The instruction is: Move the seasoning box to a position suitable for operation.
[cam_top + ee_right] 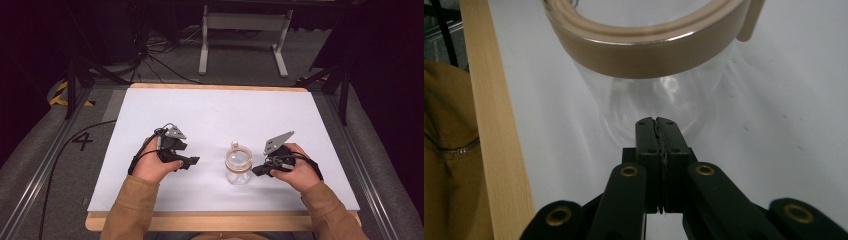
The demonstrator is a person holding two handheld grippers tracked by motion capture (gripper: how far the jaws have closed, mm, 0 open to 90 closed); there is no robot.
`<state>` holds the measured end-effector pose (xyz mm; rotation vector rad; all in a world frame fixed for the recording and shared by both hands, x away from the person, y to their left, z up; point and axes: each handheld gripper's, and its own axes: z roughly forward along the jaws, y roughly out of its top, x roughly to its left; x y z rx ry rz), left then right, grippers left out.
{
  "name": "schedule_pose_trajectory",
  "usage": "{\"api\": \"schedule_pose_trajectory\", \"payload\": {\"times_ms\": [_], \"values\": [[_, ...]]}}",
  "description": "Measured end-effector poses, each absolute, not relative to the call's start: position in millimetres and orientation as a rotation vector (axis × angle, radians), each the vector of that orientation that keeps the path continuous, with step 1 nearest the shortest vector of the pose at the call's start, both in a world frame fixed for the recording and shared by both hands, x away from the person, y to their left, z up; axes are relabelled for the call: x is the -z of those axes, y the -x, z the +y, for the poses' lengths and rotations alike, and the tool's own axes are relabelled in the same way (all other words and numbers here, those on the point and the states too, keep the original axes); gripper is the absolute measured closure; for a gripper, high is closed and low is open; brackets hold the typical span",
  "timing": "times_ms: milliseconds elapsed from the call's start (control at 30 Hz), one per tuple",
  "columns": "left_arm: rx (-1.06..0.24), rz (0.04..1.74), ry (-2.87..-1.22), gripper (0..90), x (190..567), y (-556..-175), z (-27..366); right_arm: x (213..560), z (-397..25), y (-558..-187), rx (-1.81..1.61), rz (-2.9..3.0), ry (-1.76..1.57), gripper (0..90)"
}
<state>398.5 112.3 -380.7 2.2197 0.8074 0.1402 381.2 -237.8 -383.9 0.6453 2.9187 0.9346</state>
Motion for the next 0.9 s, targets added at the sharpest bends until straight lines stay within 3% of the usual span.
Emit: {"api": "schedule_pose_trajectory", "payload": {"times_ms": [667, 900], "values": [[-0.110, 0.807, -2.237, 34.0, 380, -402, 106, 392, -232, -375, -0.874, 2.992, -0.602, 88.0], [-0.114, 0.786, -2.242, 41.0, 373, -406, 99, 386, -243, -370, -0.943, 2.912, -0.647, 88.3]]}}
